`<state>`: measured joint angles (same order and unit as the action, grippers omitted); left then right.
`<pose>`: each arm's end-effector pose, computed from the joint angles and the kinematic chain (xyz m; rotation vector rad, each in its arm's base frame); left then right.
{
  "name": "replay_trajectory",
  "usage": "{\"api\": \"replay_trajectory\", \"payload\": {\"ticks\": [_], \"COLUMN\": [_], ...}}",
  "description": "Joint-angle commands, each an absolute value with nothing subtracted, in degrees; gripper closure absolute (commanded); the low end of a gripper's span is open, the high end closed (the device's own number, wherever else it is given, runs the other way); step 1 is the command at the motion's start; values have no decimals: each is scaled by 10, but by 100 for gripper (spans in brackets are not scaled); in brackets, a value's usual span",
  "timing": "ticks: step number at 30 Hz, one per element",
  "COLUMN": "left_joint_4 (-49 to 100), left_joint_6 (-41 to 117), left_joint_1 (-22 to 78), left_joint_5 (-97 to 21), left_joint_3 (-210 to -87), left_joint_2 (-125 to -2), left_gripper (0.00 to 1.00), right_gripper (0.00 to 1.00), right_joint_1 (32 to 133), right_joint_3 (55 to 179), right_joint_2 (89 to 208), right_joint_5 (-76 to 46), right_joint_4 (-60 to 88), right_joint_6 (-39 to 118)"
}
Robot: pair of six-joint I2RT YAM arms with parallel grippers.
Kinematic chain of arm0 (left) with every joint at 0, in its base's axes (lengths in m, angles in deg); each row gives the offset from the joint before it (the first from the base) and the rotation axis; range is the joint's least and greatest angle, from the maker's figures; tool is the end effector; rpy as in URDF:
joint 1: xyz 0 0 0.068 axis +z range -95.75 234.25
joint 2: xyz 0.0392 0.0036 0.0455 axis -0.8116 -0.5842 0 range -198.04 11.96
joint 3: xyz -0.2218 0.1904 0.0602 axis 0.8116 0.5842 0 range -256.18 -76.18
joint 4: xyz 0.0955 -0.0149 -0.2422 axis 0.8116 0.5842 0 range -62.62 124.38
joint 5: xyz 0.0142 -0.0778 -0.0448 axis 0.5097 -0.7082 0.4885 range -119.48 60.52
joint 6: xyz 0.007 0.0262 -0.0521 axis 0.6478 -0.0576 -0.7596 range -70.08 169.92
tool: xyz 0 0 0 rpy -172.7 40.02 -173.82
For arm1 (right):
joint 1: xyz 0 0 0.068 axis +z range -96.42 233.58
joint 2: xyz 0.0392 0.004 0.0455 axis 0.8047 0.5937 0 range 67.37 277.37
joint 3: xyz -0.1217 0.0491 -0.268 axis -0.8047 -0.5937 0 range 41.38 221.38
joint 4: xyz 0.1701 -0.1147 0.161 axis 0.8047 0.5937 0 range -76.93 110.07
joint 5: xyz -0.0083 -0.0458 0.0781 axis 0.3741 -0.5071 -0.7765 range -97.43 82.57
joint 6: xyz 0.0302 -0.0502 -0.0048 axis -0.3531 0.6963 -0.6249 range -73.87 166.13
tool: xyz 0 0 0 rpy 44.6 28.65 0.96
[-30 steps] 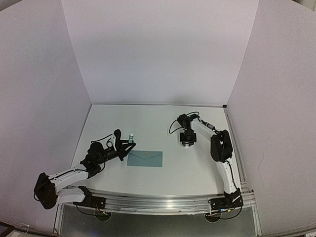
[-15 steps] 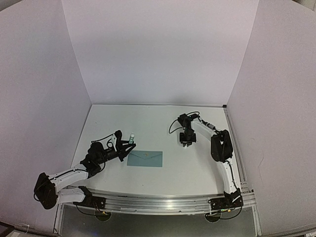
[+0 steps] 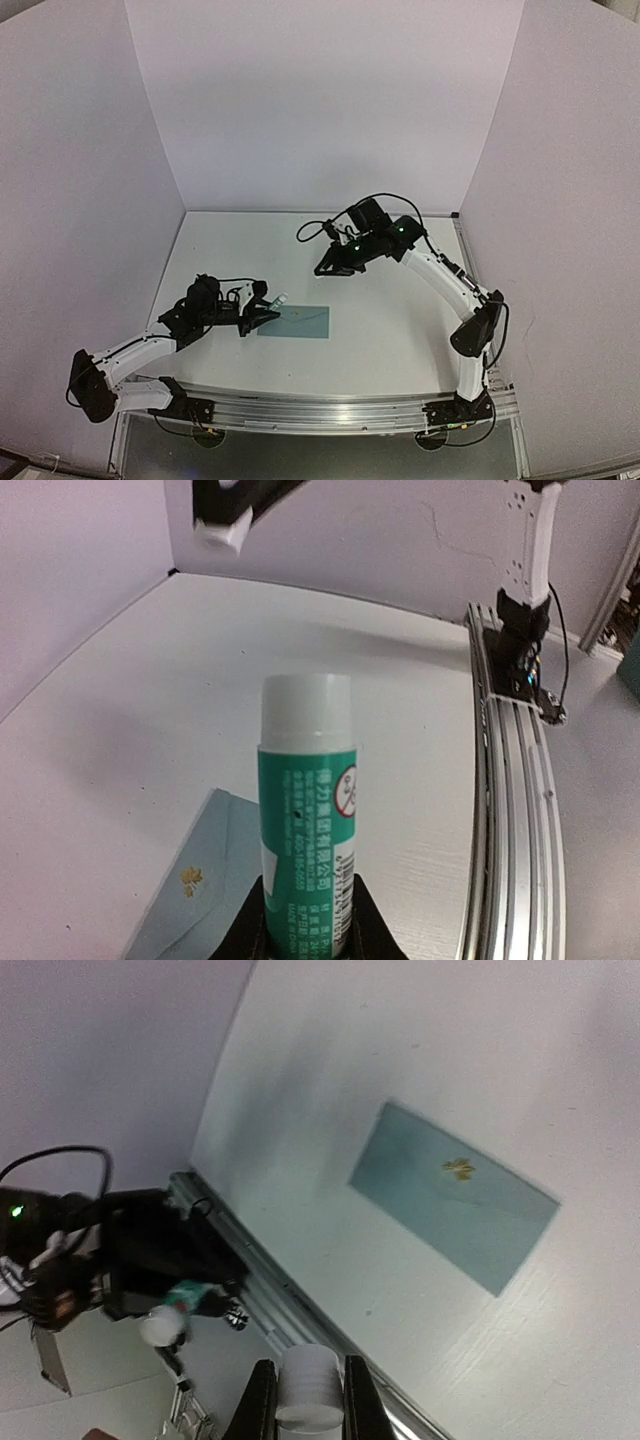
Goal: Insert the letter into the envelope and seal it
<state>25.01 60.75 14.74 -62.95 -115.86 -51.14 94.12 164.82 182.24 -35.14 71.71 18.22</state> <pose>0.1693 -0.1701 0.2911 1.1864 1.5836 -0.8941 0.3265 0.3054 0.3870 -0.5227 2.5835 1.0718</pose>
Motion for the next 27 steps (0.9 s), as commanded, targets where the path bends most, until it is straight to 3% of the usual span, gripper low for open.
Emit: {"api": "replay_trajectory", "payload": {"ticks": [1, 27], "left_joint_4": [393, 386], "left_joint_6": [720, 697], "left_joint_1": [135, 116], "left_joint_5": [-677, -649], "left_joint_3": [-1211, -1228], "left_joint_2": [-520, -523], "left_gripper": [100, 100], "right_gripper": [100, 100], "right_joint_1": [988, 1047], "right_joint_3": [1662, 1581], "right_joint_2": [1818, 1797], "right_joint_5": [-410, -451], "right_joint_4": [682, 647], "right_joint_6": [129, 89]}}
